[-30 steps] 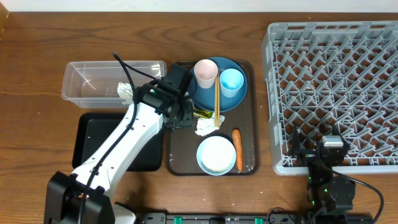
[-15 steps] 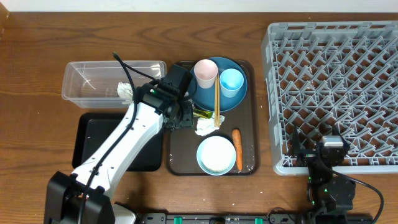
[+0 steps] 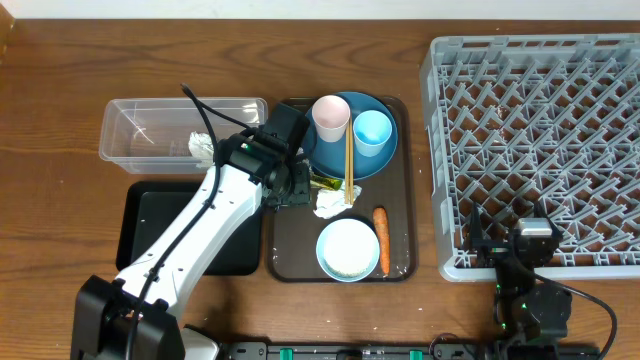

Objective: Sort waste into correct bins and load items into the dishwasher rack
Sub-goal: 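Lower the left gripper and grasp the foil wrapper with green packet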

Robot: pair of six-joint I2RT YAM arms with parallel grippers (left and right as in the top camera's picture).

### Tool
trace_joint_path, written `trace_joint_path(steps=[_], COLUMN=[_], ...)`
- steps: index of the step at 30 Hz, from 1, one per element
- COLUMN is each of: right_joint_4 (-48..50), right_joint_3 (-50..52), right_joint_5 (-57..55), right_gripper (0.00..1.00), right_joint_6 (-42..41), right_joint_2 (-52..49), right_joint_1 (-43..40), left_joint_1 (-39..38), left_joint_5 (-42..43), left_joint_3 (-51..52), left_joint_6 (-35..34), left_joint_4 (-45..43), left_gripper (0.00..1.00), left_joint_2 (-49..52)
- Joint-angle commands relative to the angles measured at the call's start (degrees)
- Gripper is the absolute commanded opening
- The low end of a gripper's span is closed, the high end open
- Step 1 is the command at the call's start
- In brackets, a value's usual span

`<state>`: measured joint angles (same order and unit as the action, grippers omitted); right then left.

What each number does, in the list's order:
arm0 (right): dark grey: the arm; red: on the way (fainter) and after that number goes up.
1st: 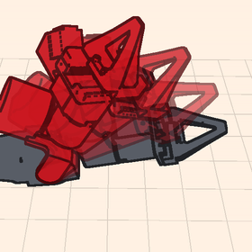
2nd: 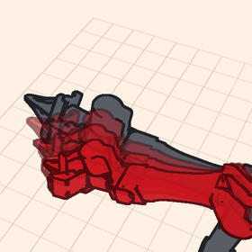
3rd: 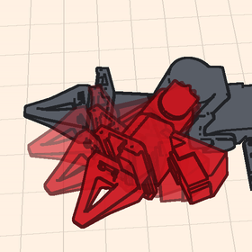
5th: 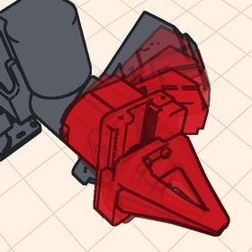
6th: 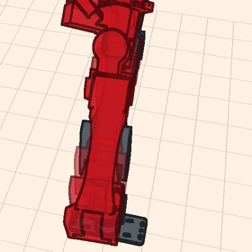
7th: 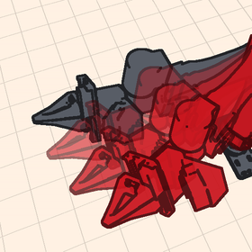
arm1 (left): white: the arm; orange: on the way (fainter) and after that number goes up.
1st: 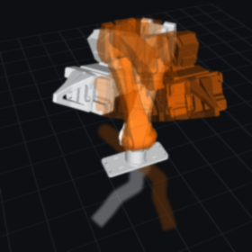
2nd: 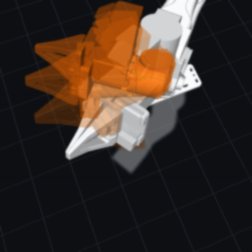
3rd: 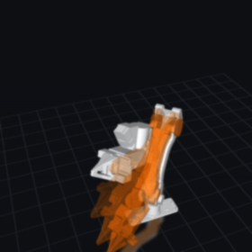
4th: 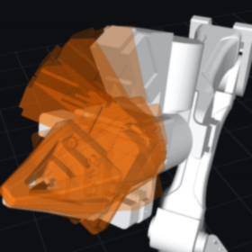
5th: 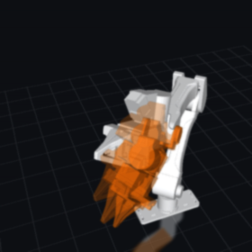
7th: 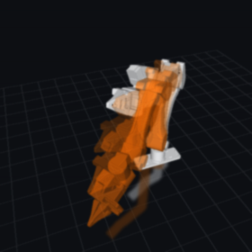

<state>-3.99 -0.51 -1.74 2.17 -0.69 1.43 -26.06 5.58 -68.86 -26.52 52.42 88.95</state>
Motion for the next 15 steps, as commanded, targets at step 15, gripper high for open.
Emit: trace_joint_path(steps=[15], right_joint_4=[-0.1], right_joint_3=[0.2], right_joint_5=[-0.4], right_gripper=[0.99], right_joint_6=[0.2], right_joint_2=[0.3], right_joint_1=[0.7], left_joint_1=[-0.1], left_joint_5=[-0.7], left_joint_3=[0.3], left_joint_6=[0.9], left_joint_4=[-3.2], left_gripper=[0.55], left_joint_2=[0.1])
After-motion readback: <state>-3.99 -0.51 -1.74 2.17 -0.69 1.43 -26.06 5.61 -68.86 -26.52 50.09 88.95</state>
